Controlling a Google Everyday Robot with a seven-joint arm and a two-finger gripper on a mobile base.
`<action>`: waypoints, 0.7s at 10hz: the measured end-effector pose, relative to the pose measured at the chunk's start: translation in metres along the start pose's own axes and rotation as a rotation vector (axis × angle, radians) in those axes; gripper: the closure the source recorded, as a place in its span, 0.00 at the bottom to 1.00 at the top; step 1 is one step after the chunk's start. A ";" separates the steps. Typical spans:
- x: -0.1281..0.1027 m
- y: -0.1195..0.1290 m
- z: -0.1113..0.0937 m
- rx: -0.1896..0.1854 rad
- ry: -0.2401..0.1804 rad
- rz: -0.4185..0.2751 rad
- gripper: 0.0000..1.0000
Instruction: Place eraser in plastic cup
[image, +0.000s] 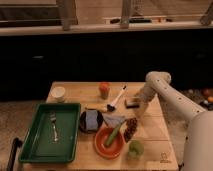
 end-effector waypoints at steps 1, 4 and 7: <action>-0.006 -0.002 0.001 -0.003 -0.001 -0.018 0.24; -0.008 -0.003 0.002 -0.002 0.004 -0.025 0.50; -0.006 -0.003 -0.003 0.007 0.009 -0.029 0.80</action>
